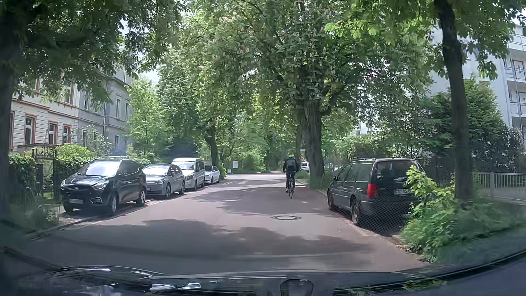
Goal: Follow the waypoints while adhering to traffic rules and regulations
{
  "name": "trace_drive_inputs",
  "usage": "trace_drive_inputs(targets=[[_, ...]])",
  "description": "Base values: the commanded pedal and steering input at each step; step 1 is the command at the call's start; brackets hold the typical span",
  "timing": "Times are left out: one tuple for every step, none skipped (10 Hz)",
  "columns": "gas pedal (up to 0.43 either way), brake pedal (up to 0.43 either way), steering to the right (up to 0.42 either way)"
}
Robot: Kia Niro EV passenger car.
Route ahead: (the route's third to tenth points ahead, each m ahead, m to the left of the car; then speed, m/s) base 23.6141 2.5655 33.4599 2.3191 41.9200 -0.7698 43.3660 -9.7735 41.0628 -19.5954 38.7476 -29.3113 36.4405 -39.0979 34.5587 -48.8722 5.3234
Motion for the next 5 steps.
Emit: trace_drive_inputs(targets=[[0.047,0.000,0.005],[0.047,0.000,0.005],[0.047,0.000,0.006],[0.047,0.000,0.008],[0.047,0.000,0.006]])
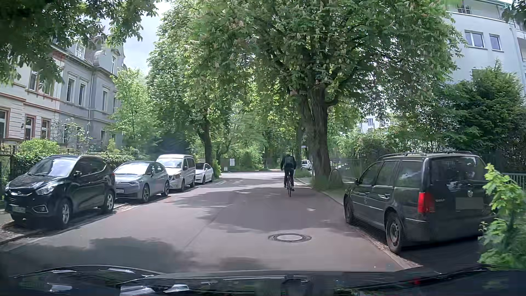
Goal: Follow the waypoints while adhering to traffic rules and regulations
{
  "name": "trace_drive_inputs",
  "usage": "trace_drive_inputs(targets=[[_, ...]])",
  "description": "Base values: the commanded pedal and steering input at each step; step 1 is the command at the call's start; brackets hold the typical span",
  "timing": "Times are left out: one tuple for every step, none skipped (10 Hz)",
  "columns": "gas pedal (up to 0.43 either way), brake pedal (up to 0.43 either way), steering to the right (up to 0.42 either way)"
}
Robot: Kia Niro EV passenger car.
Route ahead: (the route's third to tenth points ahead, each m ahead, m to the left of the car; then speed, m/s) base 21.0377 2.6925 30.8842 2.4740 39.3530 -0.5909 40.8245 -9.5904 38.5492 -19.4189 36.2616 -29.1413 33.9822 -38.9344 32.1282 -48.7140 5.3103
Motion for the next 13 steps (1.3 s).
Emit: trace_drive_inputs(targets=[[0.047,0.000,0.000],[0.047,0.000,-0.003],[0.047,0.000,-0.002],[0.047,0.000,0.003],[0.047,0.000,0.004],[0.047,0.000,0.001],[0.047,0.000,-0.001],[0.047,0.000,0.000],[0.047,0.000,0.003],[0.047,0.000,0.004],[0.047,0.000,0.003],[0.047,0.000,0.003],[0.047,0.000,0.004]])
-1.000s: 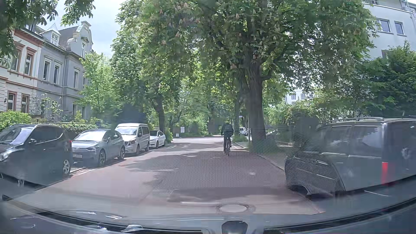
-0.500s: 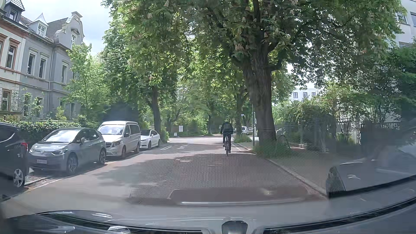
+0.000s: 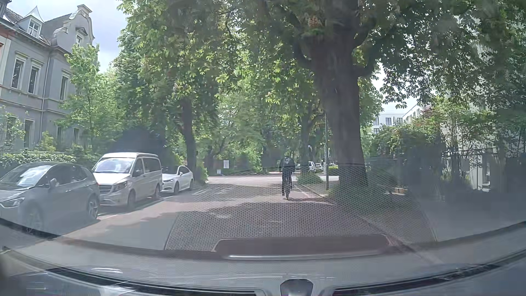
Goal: Follow the waypoints while adhering to traffic rules and regulations
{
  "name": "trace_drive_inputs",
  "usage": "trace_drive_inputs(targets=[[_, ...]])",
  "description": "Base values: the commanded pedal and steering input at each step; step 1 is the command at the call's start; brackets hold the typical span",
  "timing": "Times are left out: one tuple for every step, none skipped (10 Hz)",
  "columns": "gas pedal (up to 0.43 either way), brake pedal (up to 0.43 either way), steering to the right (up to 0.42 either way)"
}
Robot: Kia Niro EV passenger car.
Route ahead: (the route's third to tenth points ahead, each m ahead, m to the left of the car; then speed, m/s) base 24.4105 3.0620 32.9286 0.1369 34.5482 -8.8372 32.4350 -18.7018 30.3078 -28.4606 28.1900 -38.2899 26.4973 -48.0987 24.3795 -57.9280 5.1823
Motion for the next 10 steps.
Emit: trace_drive_inputs(targets=[[0.047,0.000,0.004],[0.047,0.000,0.003],[0.047,0.000,0.001],[0.047,0.000,0.002],[0.047,0.000,0.002],[0.047,0.000,0.002],[0.047,0.000,0.002],[0.047,0.000,0.002],[0.039,0.000,0.002],[0.039,0.000,0.002]])
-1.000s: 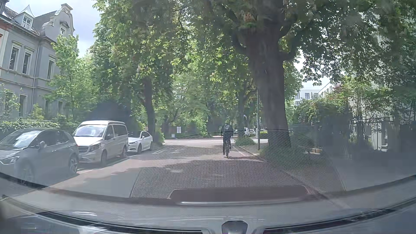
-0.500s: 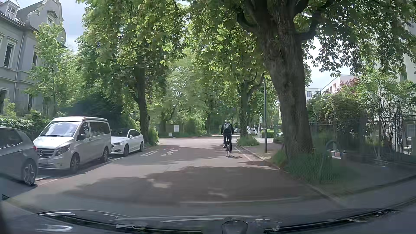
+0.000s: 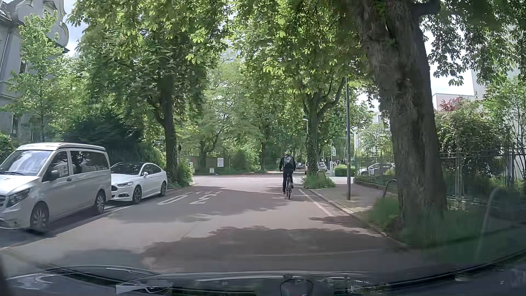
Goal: Follow the waypoints while adhering to traffic rules and regulations
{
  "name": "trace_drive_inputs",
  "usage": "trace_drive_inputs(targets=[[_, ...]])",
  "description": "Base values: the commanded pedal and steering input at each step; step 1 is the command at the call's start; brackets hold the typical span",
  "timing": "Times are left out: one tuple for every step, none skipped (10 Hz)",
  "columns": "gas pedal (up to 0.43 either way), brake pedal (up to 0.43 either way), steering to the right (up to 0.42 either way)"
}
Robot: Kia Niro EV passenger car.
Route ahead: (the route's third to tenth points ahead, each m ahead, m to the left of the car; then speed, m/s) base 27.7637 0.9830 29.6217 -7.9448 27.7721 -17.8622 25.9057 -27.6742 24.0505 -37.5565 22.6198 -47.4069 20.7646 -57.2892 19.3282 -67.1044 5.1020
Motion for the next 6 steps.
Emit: trace_drive_inputs(targets=[[0.039,0.000,0.002],[0.039,0.000,0.002],[0.039,0.000,0.002],[0.039,0.000,0.001],[0.039,0.000,0.001],[0.039,0.000,0.001]])
